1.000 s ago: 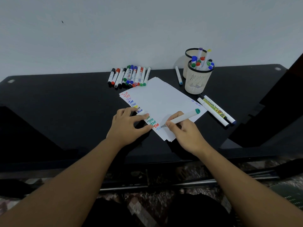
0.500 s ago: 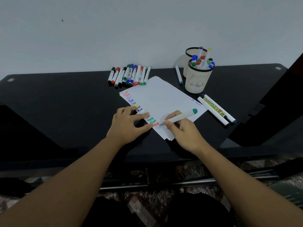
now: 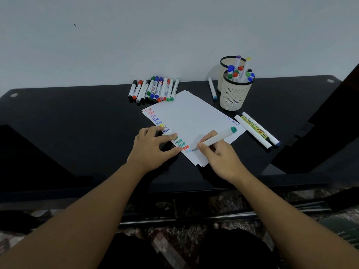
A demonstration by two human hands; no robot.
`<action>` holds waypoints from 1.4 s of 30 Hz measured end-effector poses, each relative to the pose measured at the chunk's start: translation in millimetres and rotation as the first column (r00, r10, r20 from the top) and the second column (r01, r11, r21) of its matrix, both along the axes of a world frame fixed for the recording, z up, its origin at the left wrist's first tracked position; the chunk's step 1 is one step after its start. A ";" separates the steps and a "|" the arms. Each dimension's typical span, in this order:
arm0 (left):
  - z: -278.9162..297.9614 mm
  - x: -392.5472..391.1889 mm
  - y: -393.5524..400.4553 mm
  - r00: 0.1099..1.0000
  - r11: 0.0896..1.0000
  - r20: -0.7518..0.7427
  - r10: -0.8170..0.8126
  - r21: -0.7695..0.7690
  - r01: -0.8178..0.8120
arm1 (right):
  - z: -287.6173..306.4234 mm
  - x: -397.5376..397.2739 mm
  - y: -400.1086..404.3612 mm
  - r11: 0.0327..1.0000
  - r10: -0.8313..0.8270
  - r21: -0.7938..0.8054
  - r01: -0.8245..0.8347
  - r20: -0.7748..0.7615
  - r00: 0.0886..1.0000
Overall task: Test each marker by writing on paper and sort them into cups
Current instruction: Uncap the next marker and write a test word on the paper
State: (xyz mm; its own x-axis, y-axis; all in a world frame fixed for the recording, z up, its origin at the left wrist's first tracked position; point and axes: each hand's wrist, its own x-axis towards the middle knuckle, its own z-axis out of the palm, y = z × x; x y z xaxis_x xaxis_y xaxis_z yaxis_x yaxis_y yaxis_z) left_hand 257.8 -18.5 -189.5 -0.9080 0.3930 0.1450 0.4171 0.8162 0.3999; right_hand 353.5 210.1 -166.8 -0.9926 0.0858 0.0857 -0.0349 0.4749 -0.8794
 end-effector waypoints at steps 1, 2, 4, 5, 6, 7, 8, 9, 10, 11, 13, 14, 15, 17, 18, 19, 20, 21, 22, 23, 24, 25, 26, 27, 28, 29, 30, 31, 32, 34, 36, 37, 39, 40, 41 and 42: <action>-0.2 0.1 0.3 1.000 1.000 -0.001 -0.001 0.001 0.001 | 0.2 0.1 0.1 1.000 -0.006 -0.019 0.006 -0.001 1.000; -0.2 0.2 0.6 1.000 1.000 -0.003 -0.001 0.002 0.001 | 0.3 0.1 0.1 0.999 -0.010 -0.036 0.010 -0.004 1.000; -0.2 0.2 1.2 1.000 1.000 -0.004 -0.001 0.002 0.001 | -0.4 -0.9 -0.4 1.000 -0.004 -0.030 0.004 -0.005 1.000; -0.4 0.0 1.0 1.000 1.000 -0.003 -0.001 0.001 0.001 | -0.7 -1.5 -1.0 1.000 0.007 -0.011 -0.007 0.000 1.000; -0.5 -0.2 0.7 1.000 1.000 -0.001 -0.001 0.001 0.001 | -0.7 -1.5 -1.7 1.000 0.017 0.009 -0.017 0.006 1.000; -0.6 -0.2 0.5 1.000 1.000 0.000 -0.002 0.002 0.002 | -0.4 -1.3 -2.1 0.999 0.024 0.023 -0.024 0.005 1.000; -0.3 -0.1 0.5 1.000 1.000 0.000 -0.002 0.002 0.002 | -0.2 -0.8 -1.8 0.999 0.025 0.030 -0.025 0.001 1.000; 0.0 -0.1 0.4 1.000 1.000 0.000 0.000 0.002 0.000 | 0.4 -0.3 -1.6 0.999 0.020 0.030 -0.020 -0.005 1.000; 0.4 -0.2 0.5 1.000 1.000 0.001 0.002 0.001 -0.002 | 1.1 0.4 -1.2 1.000 0.012 0.023 -0.012 -0.010 1.000; 0.5 -0.3 0.5 1.000 1.000 0.002 0.003 -0.001 -0.003 | 1.5 0.7 -0.8 1.000 0.005 0.010 -0.004 -0.012 1.000; 0.3 -0.1 0.4 1.000 1.000 0.004 0.003 -0.005 -0.003 | 1.4 1.1 -0.2 1.000 0.002 -0.020 -0.002 -0.005 1.000; 0.1 0.0 0.6 1.000 1.000 0.004 0.001 -0.003 -0.001 | 0.9 1.0 -0.2 1.000 0.009 -0.020 -0.009 0.001 1.000; -0.3 0.0 0.5 1.000 1.000 0.004 0.000 0.001 0.000 | 0.3 0.5 -0.6 1.000 0.020 -0.008 -0.020 0.003 1.000; -0.1 0.2 0.3 1.000 1.000 0.007 0.001 0.006 -0.001 | -1.4 -0.6 -1.5 0.999 0.023 0.025 -0.022 -0.012 1.000; 0.0 0.3 0.2 1.000 1.000 0.008 0.002 0.007 -0.002 | -2.5 -1.3 -1.3 1.000 0.007 0.025 -0.006 -0.027 1.000; 0.0 0.5 0.1 1.000 1.000 0.008 0.001 0.008 -0.001 | -3.0 -1.7 -0.7 1.000 -0.019 0.002 0.019 -0.043 0.999; 0.2 0.9 0.1 1.000 1.000 0.007 -0.001 0.011 0.000 | -3.1 -2.1 0.1 0.998 -0.048 -0.044 0.045 -0.055 0.997; -0.1 1.3 0.1 1.000 1.000 0.003 -0.003 0.015 0.002 | -3.0 -2.4 0.8 0.993 -0.069 -0.102 0.063 -0.062 0.996; -0.5 1.5 0.0 1.000 1.000 -0.002 -0.004 0.019 0.004 | -2.5 -2.6 1.3 0.984 -0.082 -0.163 0.071 -0.067 0.994; -1.0 1.5 0.0 1.000 1.000 -0.008 -0.005 0.020 0.005 | -1.8 -2.6 1.2 0.973 -0.088 -0.221 0.070 -0.071 0.994; -1.4 1.4 0.0 1.000 1.000 -0.013 -0.005 0.016 0.005 | -1.1 -2.5 1.0 0.962 -0.087 -0.266 0.064 -0.077 0.993; -1.6 1.4 0.1 1.000 1.000 -0.015 -0.005 0.010 0.005 | -0.4 -2.2 0.6 0.955 -0.083 -0.290 0.055 -0.084 0.993; -1.3 1.4 0.3 1.000 1.000 -0.015 -0.005 0.005 0.006 | 0.1 -2.1 0.2 0.954 -0.080 -0.294 0.050 -0.090 0.993; -1.3 1.3 0.5 1.000 1.000 -0.016 -0.005 0.002 0.005 | 0.4 -2.1 0.0 0.957 -0.079 -0.286 0.049 -0.092 0.993; -1.0 1.3 0.6 1.000 1.000 -0.019 -0.004 0.001 0.004 | 0.4 -2.3 -0.3 0.960 -0.079 -0.274 0.052 -0.086 0.993; -1.1 1.4 0.6 1.000 1.000 -0.025 -0.003 0.001 0.003 | 0.5 -2.3 -0.5 0.962 -0.081 -0.265 0.059 -0.076 0.994; -1.1 1.5 0.6 1.000 1.000 -0.031 -0.002 0.002 0.002 | 0.7 -2.5 -0.4 0.964 -0.085 -0.257 0.065 -0.066 0.994; -1.2 1.5 0.6 0.999 1.000 -0.032 -0.003 0.002 0.003 | 0.9 -2.8 -0.5 0.966 -0.088 -0.249 0.070 -0.059 0.994; -1.0 1.6 0.7 1.000 1.000 -0.029 -0.004 0.004 0.004 | 1.2 -2.8 -0.5 0.967 -0.089 -0.243 0.074 -0.054 0.995; -0.2 1.2 0.4 1.000 1.000 -0.025 -0.004 0.006 0.004 | 2.0 -2.8 -0.8 0.966 -0.090 -0.248 0.074 -0.052 0.995; -0.2 1.0 0.2 1.000 1.000 -0.024 -0.003 0.005 0.003 | 2.6 -2.3 -0.7 0.968 -0.086 -0.241 0.072 -0.048 0.995; -0.9 0.9 0.0 1.000 1.000 -0.024 -0.004 0.005 0.004 | 2.6 -2.1 -0.5 0.970 -0.083 -0.232 0.071 -0.044 0.996; -1.6 0.7 0.0 1.000 1.000 -0.029 -0.007 0.005 0.007 | 2.8 -1.6 -0.8 0.974 -0.076 -0.218 0.067 -0.036 0.996; -1.6 0.4 0.2 0.999 1.000 -0.033 -0.008 0.003 0.009 | 2.8 -1.5 -0.9 0.975 -0.073 -0.213 0.064 -0.034 0.997; -1.5 0.2 0.3 0.999 1.000 -0.034 -0.008 0.002 0.008 | 2.6 -1.5 -1.2 0.976 -0.070 -0.208 0.062 -0.034 0.997; -1.3 0.1 0.5 0.999 1.000 -0.032 -0.008 0.002 0.008 | 2.2 -1.4 -1.2 0.977 -0.070 -0.205 0.061 -0.033 0.997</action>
State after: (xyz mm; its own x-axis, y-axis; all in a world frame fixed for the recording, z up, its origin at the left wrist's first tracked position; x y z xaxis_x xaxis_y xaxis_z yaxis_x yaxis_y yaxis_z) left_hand 257.9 -18.0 -190.8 -0.8997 0.3998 0.1751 0.4363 0.8119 0.3879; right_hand 352.1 208.9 -164.6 -0.9804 0.1703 0.0991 -0.0466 0.2883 -0.9564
